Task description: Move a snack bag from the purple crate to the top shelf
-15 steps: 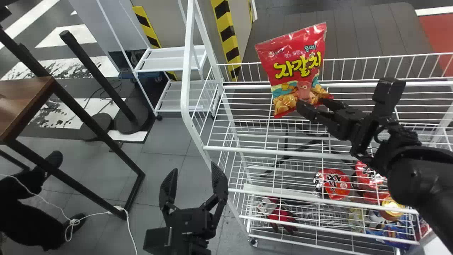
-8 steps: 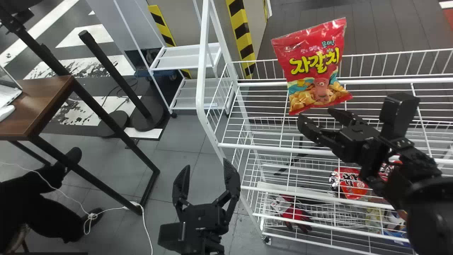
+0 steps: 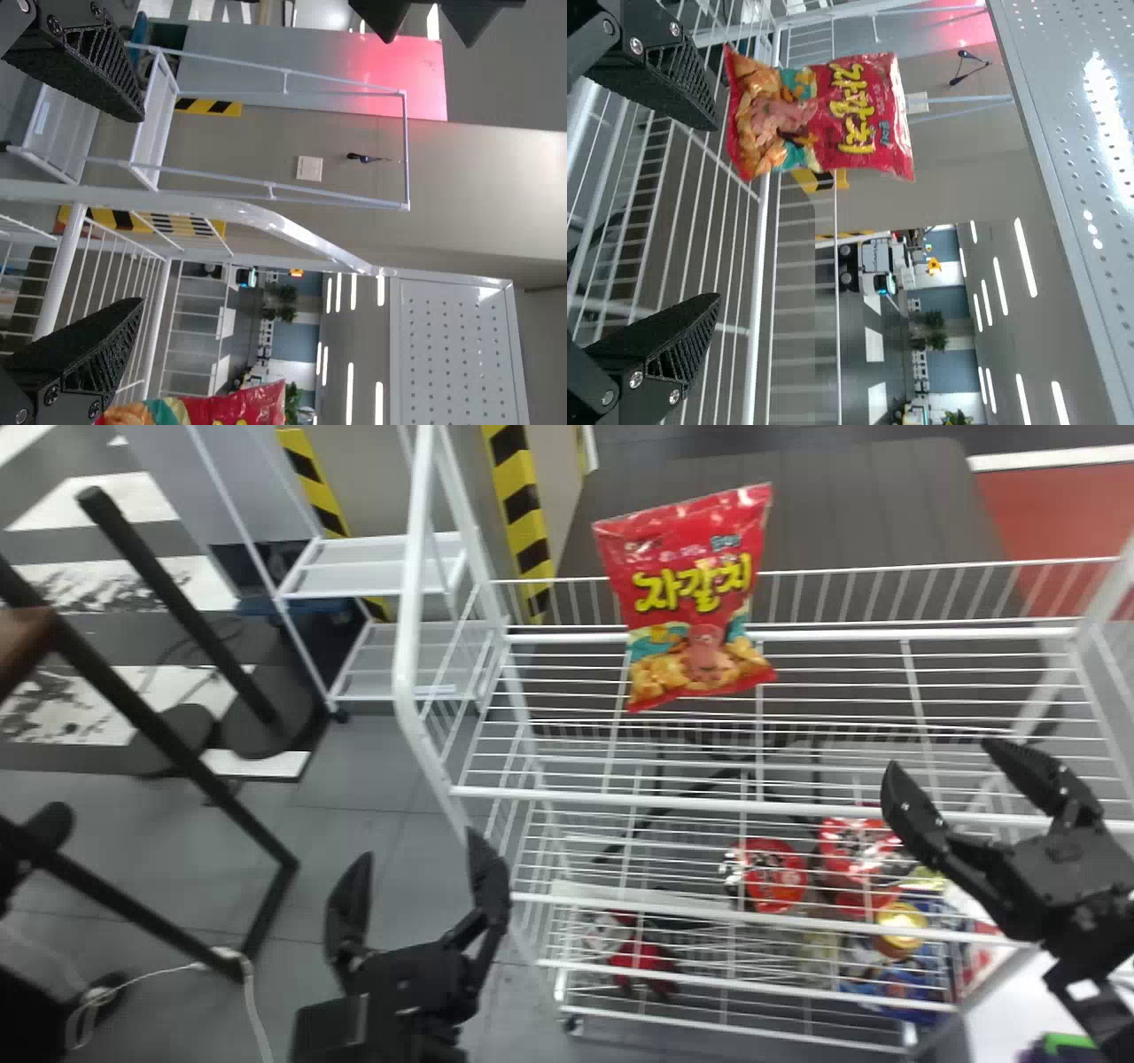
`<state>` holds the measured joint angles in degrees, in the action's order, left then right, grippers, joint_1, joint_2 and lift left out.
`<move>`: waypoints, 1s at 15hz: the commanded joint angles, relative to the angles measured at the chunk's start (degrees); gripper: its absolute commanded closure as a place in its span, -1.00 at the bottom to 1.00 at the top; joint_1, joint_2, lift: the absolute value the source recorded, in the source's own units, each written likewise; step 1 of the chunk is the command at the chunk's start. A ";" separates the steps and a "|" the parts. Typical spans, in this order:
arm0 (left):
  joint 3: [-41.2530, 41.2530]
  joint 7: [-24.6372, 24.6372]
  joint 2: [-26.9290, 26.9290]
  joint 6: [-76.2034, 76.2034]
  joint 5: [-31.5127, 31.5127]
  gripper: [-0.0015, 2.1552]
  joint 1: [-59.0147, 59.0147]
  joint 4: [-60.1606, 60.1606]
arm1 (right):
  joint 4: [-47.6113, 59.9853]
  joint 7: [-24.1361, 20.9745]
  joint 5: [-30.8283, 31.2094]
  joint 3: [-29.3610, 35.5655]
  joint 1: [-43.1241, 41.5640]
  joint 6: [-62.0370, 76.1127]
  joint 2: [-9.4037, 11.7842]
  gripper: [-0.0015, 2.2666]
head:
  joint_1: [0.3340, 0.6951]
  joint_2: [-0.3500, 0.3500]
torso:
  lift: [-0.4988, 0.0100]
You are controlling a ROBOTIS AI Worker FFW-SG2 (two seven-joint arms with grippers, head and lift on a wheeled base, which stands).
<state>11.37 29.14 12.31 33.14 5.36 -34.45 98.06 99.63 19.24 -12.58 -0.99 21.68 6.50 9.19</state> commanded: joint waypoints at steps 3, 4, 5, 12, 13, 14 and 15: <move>3.22 1.88 0.52 -13.06 -2.10 -0.92 -0.97 5.57 | 0.47 2.56 -0.60 5.29 5.83 3.56 -1.46 -0.85 | 1.00 0.23 | 0.96; 4.10 2.41 0.52 -12.89 -3.16 -0.92 -1.67 6.97 | 0.65 4.14 -0.95 6.61 6.89 4.08 -1.98 -0.85 | 1.00 0.17 | 0.96; 5.50 3.11 0.70 -13.24 -3.34 -0.92 -2.38 8.91 | 1.00 4.58 -1.22 7.31 7.86 5.14 -1.98 -0.85 | 1.00 0.12 | 0.96; 17.54 8.82 2.19 -15.52 -7.20 -0.86 -0.27 12.60 | 1.70 7.74 -2.89 12.41 10.58 4.96 -1.81 -0.86 | 1.00 -0.46 | 0.96; 19.21 9.09 2.11 -18.16 -7.11 -0.86 1.49 12.68 | 1.70 7.74 -2.89 13.38 10.67 4.79 -1.90 -0.86 | 1.00 -0.53 | 0.96; 20.53 9.09 1.75 -21.32 -6.50 -0.85 3.51 12.68 | 1.70 7.83 -2.98 14.52 11.02 3.91 -1.90 -0.86 | 1.00 -0.60 | 0.96; 21.85 9.26 1.23 -24.66 -6.32 -0.85 5.45 12.60 | 1.70 9.06 -2.98 15.75 11.11 2.50 -1.98 -0.86 | 1.00 -0.68 | 0.96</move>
<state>31.45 38.31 14.10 12.72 -1.35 -31.55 110.69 101.33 27.71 -15.51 13.21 32.56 10.51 7.31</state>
